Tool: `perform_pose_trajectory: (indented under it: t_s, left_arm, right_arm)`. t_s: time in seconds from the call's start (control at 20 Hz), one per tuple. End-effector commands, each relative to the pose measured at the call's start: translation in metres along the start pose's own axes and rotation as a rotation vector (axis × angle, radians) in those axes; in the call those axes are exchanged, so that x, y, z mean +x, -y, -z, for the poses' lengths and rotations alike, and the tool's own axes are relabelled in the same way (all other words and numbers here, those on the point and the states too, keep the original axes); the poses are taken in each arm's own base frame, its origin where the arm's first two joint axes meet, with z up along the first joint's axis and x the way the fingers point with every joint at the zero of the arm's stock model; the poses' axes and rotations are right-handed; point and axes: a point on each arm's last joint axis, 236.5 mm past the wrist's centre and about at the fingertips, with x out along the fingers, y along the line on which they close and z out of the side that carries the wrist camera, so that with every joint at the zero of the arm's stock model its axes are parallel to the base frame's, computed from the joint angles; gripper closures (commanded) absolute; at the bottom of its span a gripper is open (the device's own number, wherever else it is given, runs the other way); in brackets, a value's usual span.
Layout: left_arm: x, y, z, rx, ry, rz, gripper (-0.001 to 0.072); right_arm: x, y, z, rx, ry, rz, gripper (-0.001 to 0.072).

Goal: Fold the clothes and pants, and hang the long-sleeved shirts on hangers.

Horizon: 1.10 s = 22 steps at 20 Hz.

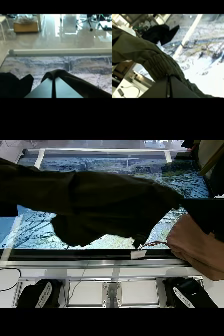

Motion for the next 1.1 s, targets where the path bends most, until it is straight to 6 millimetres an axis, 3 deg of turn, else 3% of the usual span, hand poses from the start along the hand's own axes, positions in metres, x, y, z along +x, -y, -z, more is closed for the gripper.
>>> perform_pose_trajectory:
  t_s: [0.0,0.15,0.3,0.4,0.45,0.55,0.65,0.8,0.85,0.9,0.95,1.05]
  left_arm:
    - [0.034,0.004,0.007,-0.032,-0.058,0.04,0.0698]
    - [0.137,0.034,0.084,-0.085,-0.334,0.185,0.0699]
    - [0.246,0.065,0.192,-0.031,-0.584,0.242,0.0698]
    - [0.31,0.075,0.256,-0.055,-0.645,0.218,0.0698]
    - [0.337,0.077,0.28,-0.098,-0.649,0.196,0.0698]
    - [0.375,0.08,0.307,-0.163,-0.609,0.175,0.0698]
    - [0.395,0.088,0.319,-0.207,-0.577,0.184,0.0698]
    - [0.406,0.103,0.339,-0.208,-0.585,0.196,0.069]
    - [0.406,0.108,0.341,-0.204,-0.589,0.203,0.0637]
    - [0.406,0.112,0.339,-0.201,-0.582,0.208,0.0334]
    - [0.406,0.113,0.333,-0.2,-0.572,0.211,0.0097]
    - [0.398,0.102,0.311,-0.203,-0.552,0.204,0.0063]
  right_arm:
    - [0.032,0.04,0.027,-0.01,-0.138,0.107,0.069]
    - [0.096,0.096,0.057,-0.048,-0.259,0.176,0.0691]
    - [0.163,0.172,0.072,-0.035,-0.269,0.298,0.069]
    - [0.201,0.232,0.077,0.046,-0.26,0.378,0.069]
    - [0.216,0.265,0.079,0.114,-0.243,0.414,0.069]
    - [0.236,0.324,0.085,0.262,-0.197,0.47,0.069]
    - [0.248,0.37,0.094,0.368,-0.156,0.517,0.0689]
    - [0.267,0.398,0.099,0.402,-0.138,0.541,0.068]
    - [0.272,0.4,0.092,0.394,-0.119,0.538,0.058]
    - [0.276,0.399,0.082,0.382,-0.094,0.533,0.0355]
    - [0.276,0.397,0.067,0.368,-0.069,0.526,0.0281]
    - [0.266,0.392,0.039,0.339,-0.055,0.516,0.0281]
